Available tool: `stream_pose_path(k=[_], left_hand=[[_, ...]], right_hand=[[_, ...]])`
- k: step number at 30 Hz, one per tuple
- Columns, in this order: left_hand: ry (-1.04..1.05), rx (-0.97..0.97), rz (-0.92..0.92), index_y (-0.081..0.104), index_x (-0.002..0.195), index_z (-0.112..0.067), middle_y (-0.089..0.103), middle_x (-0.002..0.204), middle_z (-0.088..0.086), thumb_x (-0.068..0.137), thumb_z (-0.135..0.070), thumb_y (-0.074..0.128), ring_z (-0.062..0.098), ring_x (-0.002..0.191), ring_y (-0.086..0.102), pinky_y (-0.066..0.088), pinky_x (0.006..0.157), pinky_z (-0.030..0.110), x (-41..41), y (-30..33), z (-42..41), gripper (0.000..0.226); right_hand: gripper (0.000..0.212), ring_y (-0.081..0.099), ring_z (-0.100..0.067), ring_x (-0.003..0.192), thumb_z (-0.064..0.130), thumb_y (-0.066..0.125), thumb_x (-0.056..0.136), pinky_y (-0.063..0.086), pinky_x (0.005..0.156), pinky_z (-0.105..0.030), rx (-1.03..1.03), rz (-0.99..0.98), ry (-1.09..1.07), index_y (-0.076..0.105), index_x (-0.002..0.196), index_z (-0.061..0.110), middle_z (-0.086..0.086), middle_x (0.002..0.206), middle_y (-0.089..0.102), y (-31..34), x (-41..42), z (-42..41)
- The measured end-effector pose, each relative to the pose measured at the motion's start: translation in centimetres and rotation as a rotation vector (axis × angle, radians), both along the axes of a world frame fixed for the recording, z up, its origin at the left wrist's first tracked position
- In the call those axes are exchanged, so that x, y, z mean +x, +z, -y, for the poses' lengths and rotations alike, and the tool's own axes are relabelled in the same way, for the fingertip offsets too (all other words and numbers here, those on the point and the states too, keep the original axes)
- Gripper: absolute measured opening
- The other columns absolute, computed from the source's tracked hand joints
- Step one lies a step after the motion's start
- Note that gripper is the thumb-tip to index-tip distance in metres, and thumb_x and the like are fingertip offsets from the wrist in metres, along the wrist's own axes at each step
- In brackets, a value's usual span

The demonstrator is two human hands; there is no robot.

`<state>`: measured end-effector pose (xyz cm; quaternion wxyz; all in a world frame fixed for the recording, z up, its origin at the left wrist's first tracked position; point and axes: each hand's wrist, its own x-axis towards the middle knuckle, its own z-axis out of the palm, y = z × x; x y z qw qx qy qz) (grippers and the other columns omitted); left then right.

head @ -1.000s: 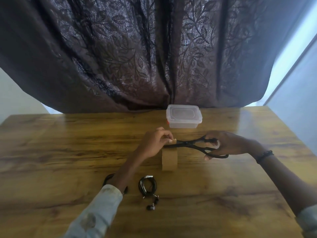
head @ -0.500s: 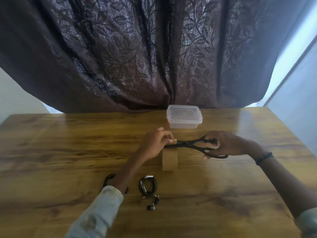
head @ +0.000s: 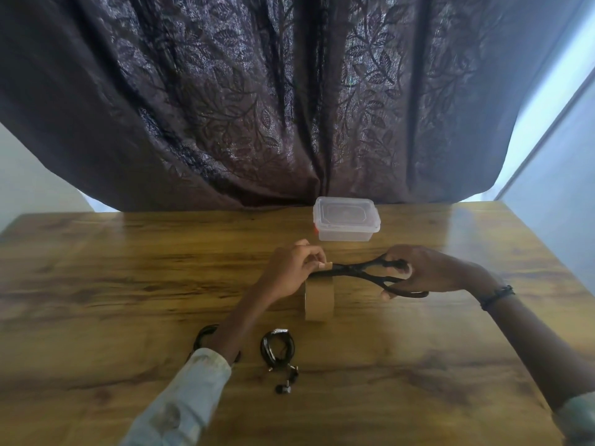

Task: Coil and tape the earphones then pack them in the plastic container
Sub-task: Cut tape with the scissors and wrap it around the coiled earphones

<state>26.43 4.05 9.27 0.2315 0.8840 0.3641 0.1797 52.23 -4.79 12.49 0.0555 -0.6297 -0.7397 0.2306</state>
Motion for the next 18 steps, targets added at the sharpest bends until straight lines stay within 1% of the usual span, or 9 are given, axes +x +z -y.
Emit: stream_pose_path(k=[3, 6, 9, 12, 14, 15, 17, 18], left_hand=[[-0.002, 0.006, 0.002, 0.066, 0.097, -0.021, 0.054, 0.091, -0.012, 0.092, -0.025, 0.057, -0.006, 0.067, 0.046, 0.029, 0.052, 0.008, 0.0, -0.05, 0.03, 0.011], [-0.004, 0.006, 0.017, 0.067, 0.096, -0.02, 0.059, 0.092, -0.006, 0.092, -0.024, 0.058, -0.005, 0.06, 0.044, 0.032, 0.049, 0.008, -0.04, 0.02, 0.03, 0.01], [0.0, 0.01, 0.012, 0.067, 0.097, -0.021, 0.059, 0.093, -0.006, 0.092, -0.025, 0.058, -0.004, 0.061, 0.045, 0.032, 0.049, 0.009, -0.06, -0.08, 0.04, 0.011], [0.01, 0.003, 0.012, 0.066, 0.096, -0.022, 0.059, 0.093, -0.006, 0.092, -0.026, 0.058, -0.002, 0.062, 0.046, 0.03, 0.049, 0.01, 0.05, -0.21, 0.07, 0.01], [0.018, 0.005, 0.011, 0.066, 0.095, -0.022, 0.058, 0.091, -0.006, 0.092, -0.026, 0.057, -0.001, 0.06, 0.045, 0.033, 0.048, 0.009, 0.13, -0.16, 0.13, 0.01], [0.021, 0.006, 0.01, 0.066, 0.094, -0.022, 0.058, 0.09, -0.007, 0.092, -0.026, 0.057, -0.001, 0.058, 0.044, 0.035, 0.049, 0.009, 0.16, -0.12, 0.17, 0.01], [0.024, 0.003, 0.014, 0.066, 0.094, -0.022, 0.057, 0.09, -0.006, 0.092, -0.026, 0.057, 0.0, 0.057, 0.043, 0.037, 0.053, 0.007, 0.21, -0.07, 0.25, 0.01], [0.027, 0.001, 0.016, 0.066, 0.094, -0.021, 0.057, 0.091, -0.005, 0.092, -0.026, 0.057, 0.0, 0.056, 0.042, 0.037, 0.052, 0.008, 0.22, -0.05, 0.29, 0.01]], right_hand=[[0.036, 0.046, 0.002, 0.068, 0.05, 0.079, 0.07, 0.038, 0.062, -0.009, 0.018, 0.001, 0.007, 0.045, 0.079, 0.042, 0.019, 0.081, 0.05, -0.22, 0.13, -0.01], [0.038, 0.046, 0.001, 0.065, 0.055, 0.08, 0.065, 0.037, 0.059, -0.014, 0.055, -0.014, 0.003, 0.046, 0.073, 0.04, 0.016, 0.072, 0.049, -0.66, 0.46, 0.01], [0.039, 0.044, 0.001, 0.062, 0.058, 0.078, 0.064, 0.035, 0.056, -0.016, 0.086, -0.02, 0.017, 0.044, 0.068, 0.037, 0.014, 0.067, 0.048, -0.85, 0.55, 0.0], [0.039, 0.045, 0.0, 0.061, 0.065, 0.072, 0.062, 0.034, 0.054, -0.015, 0.106, -0.015, 0.026, 0.048, 0.069, 0.035, 0.015, 0.066, 0.049, -0.79, 0.59, -0.08], [0.038, 0.045, 0.0, 0.06, 0.066, 0.072, 0.062, 0.034, 0.054, -0.015, 0.103, -0.003, 0.029, 0.049, 0.069, 0.038, 0.016, 0.066, 0.048, -0.71, 0.5, -0.1], [0.037, 0.045, -0.001, 0.06, 0.065, 0.073, 0.062, 0.035, 0.054, -0.015, 0.101, 0.01, 0.031, 0.051, 0.071, 0.038, 0.017, 0.068, 0.049, -0.67, 0.42, -0.1], [0.039, 0.045, -0.003, 0.061, 0.063, 0.074, 0.063, 0.035, 0.055, -0.015, 0.106, 0.03, 0.03, 0.055, 0.076, 0.032, 0.017, 0.07, 0.05, -0.53, 0.3, -0.2], [0.039, 0.044, -0.004, 0.061, 0.061, 0.075, 0.064, 0.035, 0.055, -0.015, 0.109, 0.033, 0.026, 0.056, 0.076, 0.03, 0.017, 0.069, 0.049, -0.53, 0.3, -0.27]])
